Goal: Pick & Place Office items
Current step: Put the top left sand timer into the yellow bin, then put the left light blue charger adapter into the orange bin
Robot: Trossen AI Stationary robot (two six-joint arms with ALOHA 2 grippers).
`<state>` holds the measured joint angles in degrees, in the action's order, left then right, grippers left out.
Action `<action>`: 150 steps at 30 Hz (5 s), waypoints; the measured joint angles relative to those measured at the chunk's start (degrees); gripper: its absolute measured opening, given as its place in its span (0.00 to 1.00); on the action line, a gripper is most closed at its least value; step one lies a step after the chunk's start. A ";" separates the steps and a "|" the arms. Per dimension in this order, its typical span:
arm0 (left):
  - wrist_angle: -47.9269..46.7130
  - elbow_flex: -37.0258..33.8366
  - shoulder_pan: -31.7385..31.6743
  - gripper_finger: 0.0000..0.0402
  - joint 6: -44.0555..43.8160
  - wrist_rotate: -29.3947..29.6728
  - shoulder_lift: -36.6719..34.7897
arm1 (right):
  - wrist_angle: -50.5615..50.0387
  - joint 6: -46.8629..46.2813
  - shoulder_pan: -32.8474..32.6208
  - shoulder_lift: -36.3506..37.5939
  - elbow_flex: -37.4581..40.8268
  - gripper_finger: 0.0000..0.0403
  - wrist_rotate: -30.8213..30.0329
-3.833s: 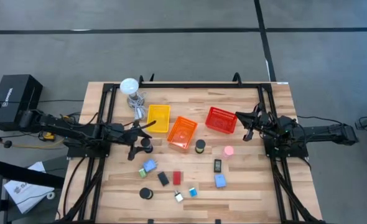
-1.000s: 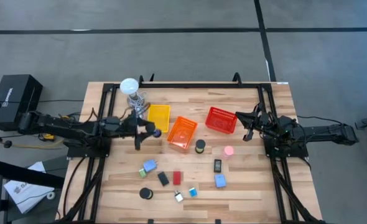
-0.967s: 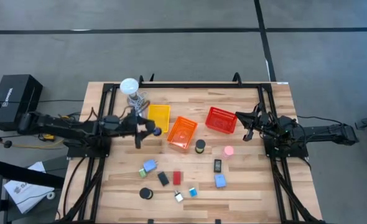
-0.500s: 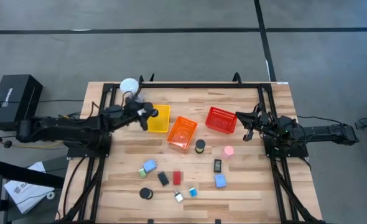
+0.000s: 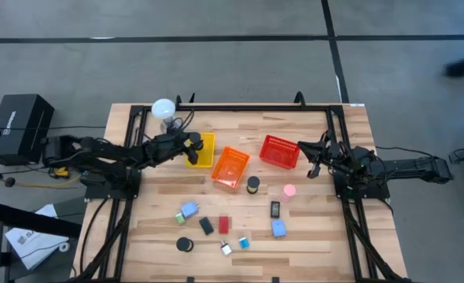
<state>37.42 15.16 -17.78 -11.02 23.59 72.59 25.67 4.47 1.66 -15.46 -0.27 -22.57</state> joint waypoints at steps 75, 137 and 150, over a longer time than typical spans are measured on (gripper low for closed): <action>-15.59 9.89 25.35 0.49 1.09 -17.18 -15.72 | 4.49 -10.50 -3.48 -18.25 -6.53 0.33 13.15; -62.26 24.81 39.54 0.53 -28.58 -18.46 14.02 | 4.78 -3.98 -4.14 -65.35 -33.09 0.33 13.53; -61.98 24.79 35.85 0.53 -24.91 -10.47 5.28 | 4.96 -3.87 -4.12 -64.88 -33.09 0.33 13.53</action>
<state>-24.56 39.94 18.07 -35.92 13.12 77.87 30.63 0.60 -2.46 -80.34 -33.36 -9.04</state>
